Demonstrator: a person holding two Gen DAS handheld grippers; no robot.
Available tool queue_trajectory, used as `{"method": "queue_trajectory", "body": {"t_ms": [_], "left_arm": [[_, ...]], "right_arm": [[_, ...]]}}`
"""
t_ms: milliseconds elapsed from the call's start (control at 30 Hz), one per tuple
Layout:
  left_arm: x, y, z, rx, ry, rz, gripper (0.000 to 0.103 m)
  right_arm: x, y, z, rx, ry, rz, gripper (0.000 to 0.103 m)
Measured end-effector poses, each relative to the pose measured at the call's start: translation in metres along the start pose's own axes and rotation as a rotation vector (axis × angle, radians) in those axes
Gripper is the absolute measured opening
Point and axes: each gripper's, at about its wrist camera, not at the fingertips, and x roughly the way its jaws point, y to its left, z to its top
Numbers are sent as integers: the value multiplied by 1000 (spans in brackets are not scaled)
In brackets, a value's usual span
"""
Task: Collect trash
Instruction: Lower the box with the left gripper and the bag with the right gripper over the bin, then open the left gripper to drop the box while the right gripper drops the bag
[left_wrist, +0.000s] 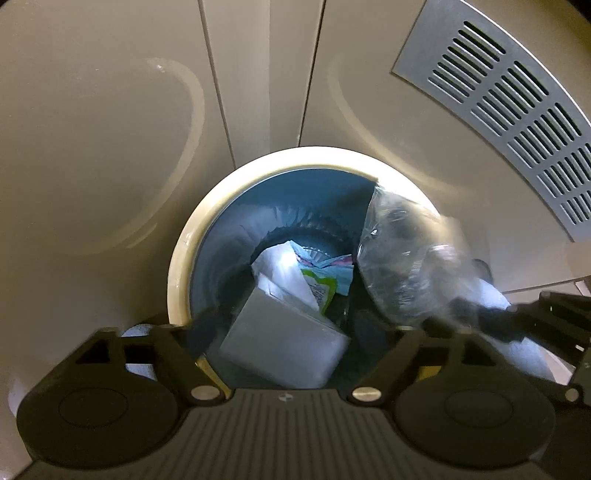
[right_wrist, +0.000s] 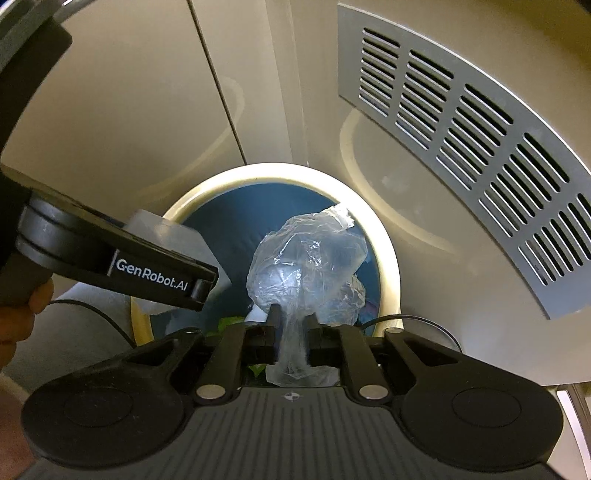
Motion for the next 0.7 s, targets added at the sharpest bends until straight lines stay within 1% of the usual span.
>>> {"method": "queue_trajectory", "body": {"t_ms": [33,100,233,333,433,500,567,667,700], "left_arm": [[-2,1,-1,0,-7,-3,103],[-7,2,-3,5,-25,0,103],[-13,0,-8,26,-26,23,103],[-25,-2,-11,34,-45,42,103],[-46,0,-16,41,-92,54,103],[-65,3,-21,33,-130,59,103],[-82,4,-28,15,-171,69,103],[-100,4,-44,-2,-232,111,103],[-102,3,-48,-3,-239,127,103]], "right_arm": [[1,0,0,-2,0,1,49],[0,1,1,-7,-8,-4,56],[-5,1,1,-10,-22,-17,63],[-11,-1,0,-11,-36,-30,64],[-25,-2,1,-6,-49,-30,66],[-39,-2,1,-6,-61,-28,71],[-52,-1,-2,-15,-81,-22,74],[-71,2,-10,-32,-115,-12,78],[-76,3,-12,-40,-124,-11,79]]}}
